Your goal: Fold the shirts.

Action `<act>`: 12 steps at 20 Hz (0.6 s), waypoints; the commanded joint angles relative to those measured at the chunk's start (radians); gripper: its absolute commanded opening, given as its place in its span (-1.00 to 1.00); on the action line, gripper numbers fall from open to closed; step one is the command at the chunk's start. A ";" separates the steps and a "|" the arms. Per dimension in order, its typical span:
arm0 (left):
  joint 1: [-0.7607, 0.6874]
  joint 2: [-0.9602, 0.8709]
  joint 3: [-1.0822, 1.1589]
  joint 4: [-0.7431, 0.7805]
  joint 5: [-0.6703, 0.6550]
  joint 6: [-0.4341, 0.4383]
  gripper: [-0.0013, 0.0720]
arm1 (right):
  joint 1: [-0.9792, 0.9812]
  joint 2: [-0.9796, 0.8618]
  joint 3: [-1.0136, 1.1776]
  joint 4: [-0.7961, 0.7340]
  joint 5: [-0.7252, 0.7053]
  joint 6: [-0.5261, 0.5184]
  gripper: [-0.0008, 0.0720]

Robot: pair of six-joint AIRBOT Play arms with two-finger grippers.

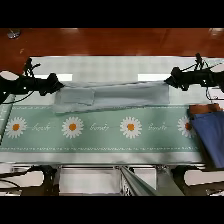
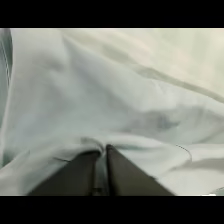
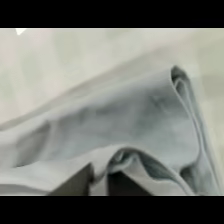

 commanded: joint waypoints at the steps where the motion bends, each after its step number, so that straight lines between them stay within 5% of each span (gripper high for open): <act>1: 0.007 -0.122 0.148 0.033 -0.117 -0.011 0.94 | -0.010 -0.104 0.124 -0.013 0.068 0.001 0.73; 6: 0.116 -0.058 0.258 0.232 -0.258 -0.067 0.94 | -0.126 -0.102 0.138 -0.264 0.183 0.123 0.73; 12: 0.052 -0.018 0.258 0.231 -0.240 -0.064 0.94 | -0.025 -0.225 0.139 -0.142 0.258 0.054 0.73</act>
